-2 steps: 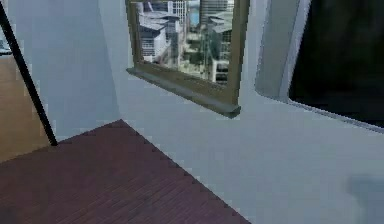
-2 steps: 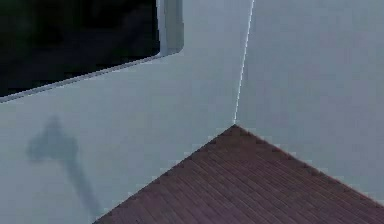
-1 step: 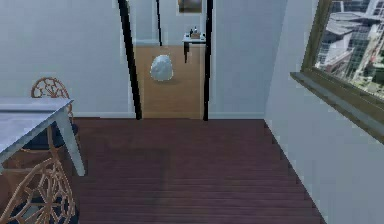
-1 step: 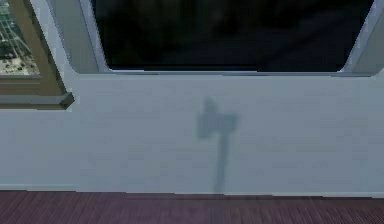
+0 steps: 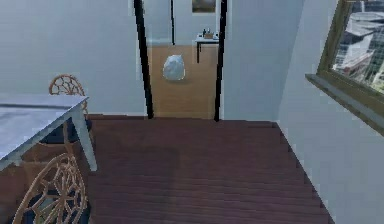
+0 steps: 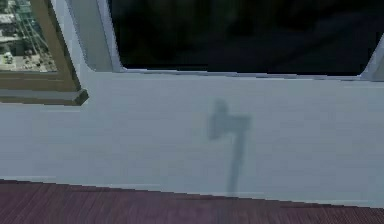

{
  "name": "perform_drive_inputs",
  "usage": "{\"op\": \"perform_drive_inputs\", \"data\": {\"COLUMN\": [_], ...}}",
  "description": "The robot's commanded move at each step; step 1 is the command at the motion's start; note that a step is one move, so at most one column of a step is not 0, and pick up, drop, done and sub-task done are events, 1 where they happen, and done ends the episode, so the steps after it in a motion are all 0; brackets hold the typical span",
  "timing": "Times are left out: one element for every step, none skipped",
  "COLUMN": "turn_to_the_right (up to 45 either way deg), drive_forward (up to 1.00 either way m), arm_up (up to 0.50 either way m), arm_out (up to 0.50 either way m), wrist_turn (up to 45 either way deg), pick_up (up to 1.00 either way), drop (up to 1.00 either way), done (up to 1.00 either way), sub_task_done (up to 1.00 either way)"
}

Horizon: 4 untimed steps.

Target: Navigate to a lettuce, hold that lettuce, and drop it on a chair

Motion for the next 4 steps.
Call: {"op": "perform_drive_inputs", "data": {"turn_to_the_right": [0.0,0.0,0.0,6.0], "drive_forward": [1.0,1.0,0.75,0.0], "arm_up": [0.0,0.0,0.0,0.0], "arm_out": [0.0,0.0,0.0,0.0], "wrist_turn": [0.0,0.0,0.0,0.0], "pick_up": [0.0,0.0,0.0,0.0], "drop": [0.0,0.0,0.0,0.0], "done": [0.0,0.0,0.0,0.0], "sub_task_done": [0.0,0.0,0.0,0.0]}}
